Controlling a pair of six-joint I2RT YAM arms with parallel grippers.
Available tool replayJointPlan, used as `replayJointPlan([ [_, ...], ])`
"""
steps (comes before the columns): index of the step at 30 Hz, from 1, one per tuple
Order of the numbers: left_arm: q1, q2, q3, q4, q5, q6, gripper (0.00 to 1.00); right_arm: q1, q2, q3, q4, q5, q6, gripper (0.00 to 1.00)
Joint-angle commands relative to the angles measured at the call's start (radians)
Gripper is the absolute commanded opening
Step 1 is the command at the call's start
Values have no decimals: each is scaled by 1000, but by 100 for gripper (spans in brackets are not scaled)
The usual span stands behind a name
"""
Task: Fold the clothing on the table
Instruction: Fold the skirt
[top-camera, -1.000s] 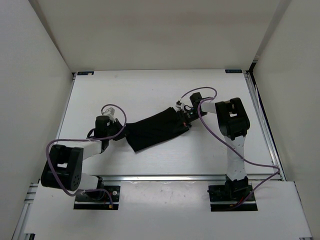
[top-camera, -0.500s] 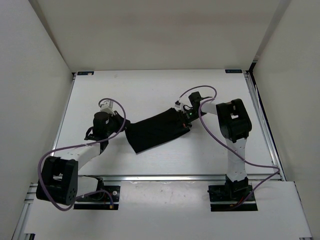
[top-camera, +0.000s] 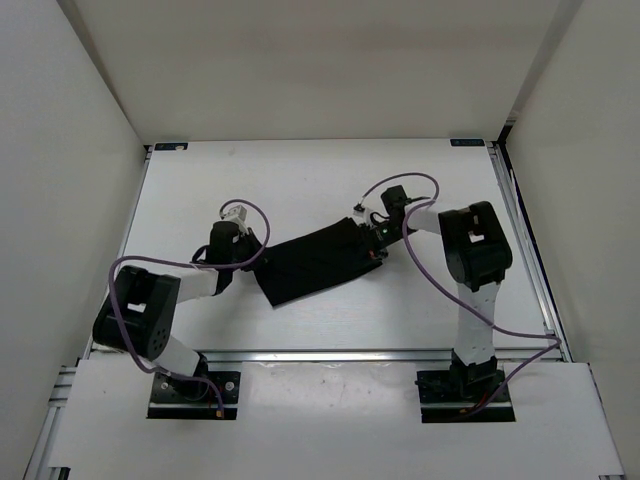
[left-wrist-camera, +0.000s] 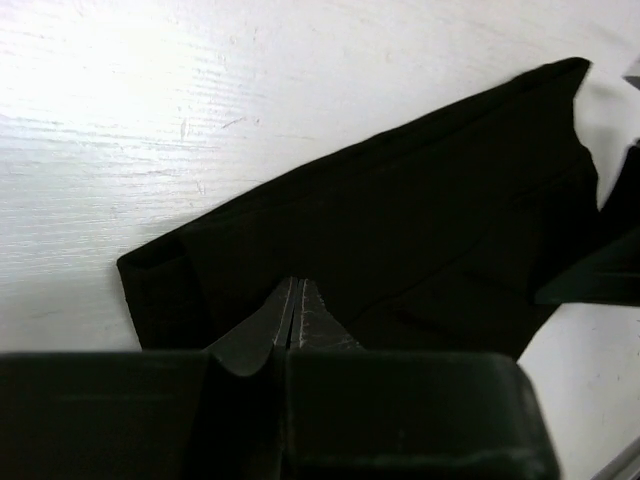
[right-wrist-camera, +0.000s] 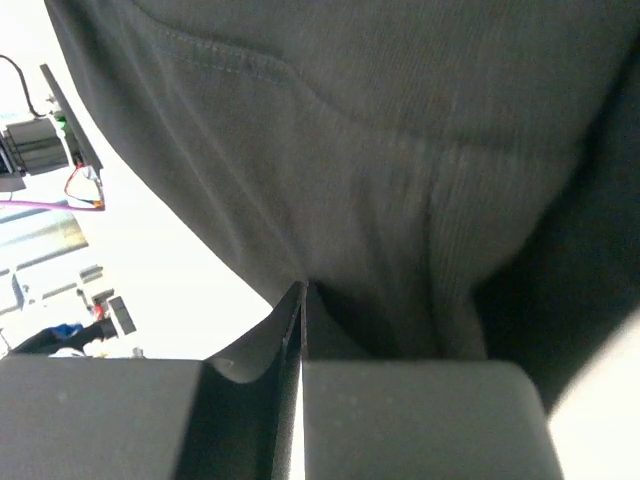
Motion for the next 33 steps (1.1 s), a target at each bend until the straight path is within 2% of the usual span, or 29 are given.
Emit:
replayJointPlan([
  [1,-18,21,42,20,-16,-44,2,-23,-127,-72,54,49,14,0],
  [5,-35,46,46,0,-27,-42,1,-26,-231,-134,91,147,63,0],
  [10,-40,60,44,-17,-24,-42,0,-13,-231,-115,63,293,37,0],
  [16,-54,23,27,-38,-30,-26,0,-8,-95,44,-50,390,26,0],
  [21,-45,-20,19,-80,-24,-16,0,14,-29,168,-99,538,-35,0],
  [27,-109,-77,0,-143,-25,-4,0,60,69,368,-185,725,-192,0],
  [33,-264,-86,-7,-179,-31,-32,0,50,170,550,-254,655,-281,0],
])
